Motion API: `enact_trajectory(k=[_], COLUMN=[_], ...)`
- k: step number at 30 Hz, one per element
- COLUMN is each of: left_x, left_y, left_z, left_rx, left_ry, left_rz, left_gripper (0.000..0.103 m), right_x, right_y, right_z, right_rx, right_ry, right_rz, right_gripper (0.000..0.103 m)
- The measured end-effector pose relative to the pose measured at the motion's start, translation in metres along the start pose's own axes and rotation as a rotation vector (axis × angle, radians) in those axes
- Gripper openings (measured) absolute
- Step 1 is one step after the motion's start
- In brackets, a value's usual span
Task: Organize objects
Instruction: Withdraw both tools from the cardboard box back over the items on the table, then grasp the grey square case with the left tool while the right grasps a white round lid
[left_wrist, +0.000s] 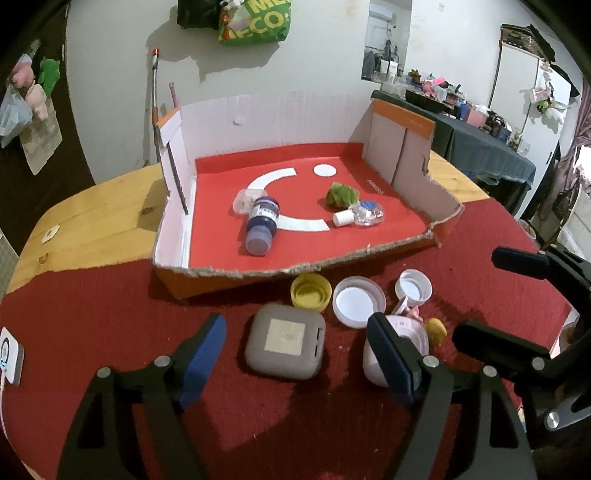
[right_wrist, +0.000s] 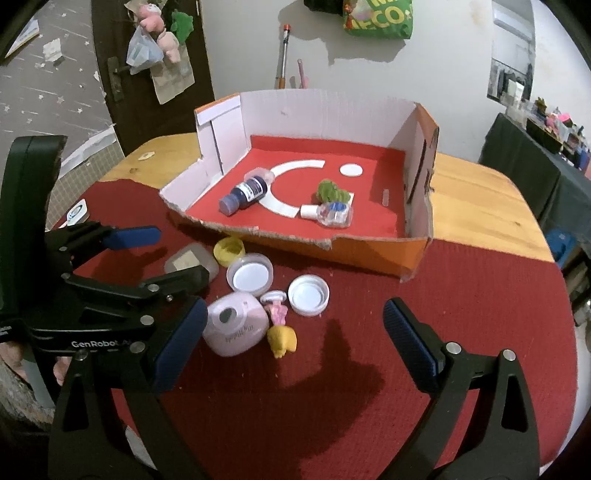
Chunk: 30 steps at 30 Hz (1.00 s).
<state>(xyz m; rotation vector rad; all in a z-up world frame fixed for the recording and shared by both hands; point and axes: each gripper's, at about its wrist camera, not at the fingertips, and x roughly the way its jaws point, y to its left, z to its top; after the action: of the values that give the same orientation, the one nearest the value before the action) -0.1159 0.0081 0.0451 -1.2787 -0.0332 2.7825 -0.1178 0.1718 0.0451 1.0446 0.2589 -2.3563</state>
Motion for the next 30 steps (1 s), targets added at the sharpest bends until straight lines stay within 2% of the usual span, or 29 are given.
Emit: enact_trajectory(k=[10, 24, 30], left_x=[0.004, 0.012, 0.019], left_y=[0.004, 0.013, 0.015], left_z=[-0.015, -0.019, -0.019], left_rx=[-0.022, -0.045, -0.046], left_ry=[0.015, 0.035, 0.049], left_rz=[0.006, 0.018, 0.017], left_gripper=[0.081, 0.081, 0.081], right_x=[0.003, 0.007, 0.020], right_y=[-0.002, -0.021, -0.034], right_z=[-0.014, -0.014, -0.013], right_rx=[0.007, 0.013, 0.014], right_ry=[0.020, 0.012, 0.043], right_rz=[-0.017, -0.102, -0.131], right_gripper=[0.097, 0.097, 0.097])
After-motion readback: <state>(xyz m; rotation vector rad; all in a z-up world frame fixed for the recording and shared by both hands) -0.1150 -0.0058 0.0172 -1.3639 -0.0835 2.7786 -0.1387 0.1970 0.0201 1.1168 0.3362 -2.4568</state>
